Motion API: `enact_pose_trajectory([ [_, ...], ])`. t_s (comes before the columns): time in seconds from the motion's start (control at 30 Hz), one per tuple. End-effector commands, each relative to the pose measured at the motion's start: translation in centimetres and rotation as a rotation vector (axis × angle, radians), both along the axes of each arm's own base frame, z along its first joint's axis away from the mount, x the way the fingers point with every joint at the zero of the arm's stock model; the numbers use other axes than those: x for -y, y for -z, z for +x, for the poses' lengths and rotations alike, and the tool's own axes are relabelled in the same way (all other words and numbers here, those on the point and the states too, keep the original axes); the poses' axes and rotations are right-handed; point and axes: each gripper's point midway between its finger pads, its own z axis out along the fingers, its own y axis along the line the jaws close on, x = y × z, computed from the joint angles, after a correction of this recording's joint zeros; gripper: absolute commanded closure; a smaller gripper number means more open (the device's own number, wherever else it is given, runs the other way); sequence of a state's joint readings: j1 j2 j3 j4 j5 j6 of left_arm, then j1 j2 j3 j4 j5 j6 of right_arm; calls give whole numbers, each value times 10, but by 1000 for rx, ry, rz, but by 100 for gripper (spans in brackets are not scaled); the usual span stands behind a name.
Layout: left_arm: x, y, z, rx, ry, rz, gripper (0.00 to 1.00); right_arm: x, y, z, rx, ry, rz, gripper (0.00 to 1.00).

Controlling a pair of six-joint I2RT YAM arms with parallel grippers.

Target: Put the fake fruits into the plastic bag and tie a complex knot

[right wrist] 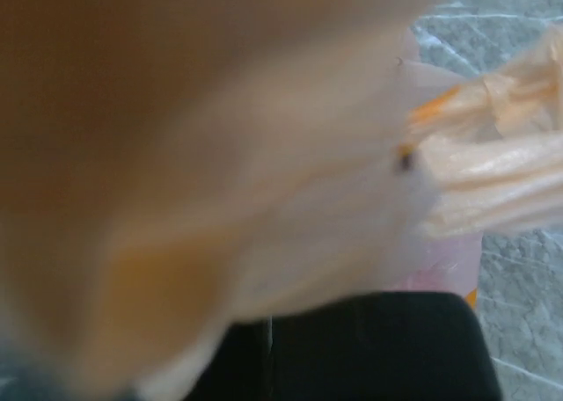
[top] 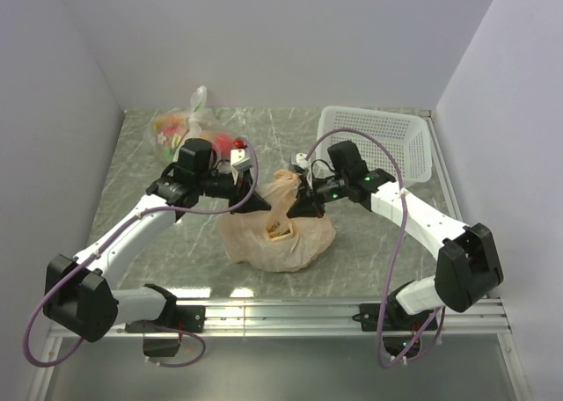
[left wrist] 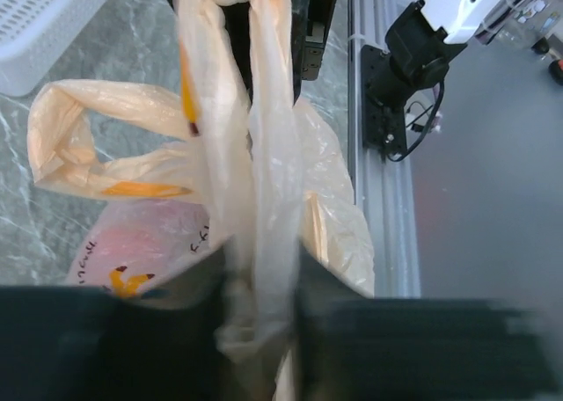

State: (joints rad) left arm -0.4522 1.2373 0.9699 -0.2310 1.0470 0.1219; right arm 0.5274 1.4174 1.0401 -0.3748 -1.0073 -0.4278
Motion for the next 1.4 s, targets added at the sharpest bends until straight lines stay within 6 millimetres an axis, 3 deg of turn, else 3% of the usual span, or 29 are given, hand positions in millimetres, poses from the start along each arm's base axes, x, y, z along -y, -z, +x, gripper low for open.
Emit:
enact_pose_trajectory([
  [0.0,1,-14,7,29,-17,-17,80,3,-8,3,32,20,16,98],
  [0.03,1,-12,8,23,-22,-13,90,5,-9,5,28,32,15,91],
  [0.1,1,-11,8,22,-20,-13,95,9,-7,6,6,53,9,83],
  [0.13,1,-13,9,27,-22,-20,98,14,-7,8,-4,73,7,73],
  [0.33,-1,-18,6,33,-5,-41,99,38,-4,13,-64,172,2,46],
  [0.4,-1,-20,3,46,12,-48,100,40,-7,10,-65,176,10,46],
  [0.5,0,-22,-3,52,56,-63,100,38,-11,7,-75,164,42,59],
  [0.6,4,-25,-11,43,106,-81,99,28,-20,8,-88,137,90,86],
  [0.7,15,-26,-18,43,152,-86,99,13,-31,8,-88,100,126,98],
  [0.9,36,-30,-18,24,193,-129,100,-2,-42,4,-86,62,158,100],
  [0.93,38,-27,-16,-49,168,-128,99,-2,-42,3,-86,54,156,100],
  [0.97,39,-25,-13,-55,159,-131,99,-1,-42,1,-84,47,155,97],
  [1.0,41,-20,-9,-75,154,-125,99,0,-42,-2,-88,35,153,83],
  [1.07,42,-15,-4,-109,134,-127,99,4,-41,-8,-82,16,147,72],
  [1.1,42,-14,-2,-122,126,-130,100,5,-40,-11,-77,8,148,59],
  [1.13,43,-12,-1,-132,127,-137,99,7,-36,-14,-64,1,144,53],
  [1.23,45,-6,2,-132,123,-128,99,7,-37,-15,-44,-8,146,42],
  [1.37,47,4,6,-157,113,-98,100,2,-42,-8,-59,-4,162,39],
])
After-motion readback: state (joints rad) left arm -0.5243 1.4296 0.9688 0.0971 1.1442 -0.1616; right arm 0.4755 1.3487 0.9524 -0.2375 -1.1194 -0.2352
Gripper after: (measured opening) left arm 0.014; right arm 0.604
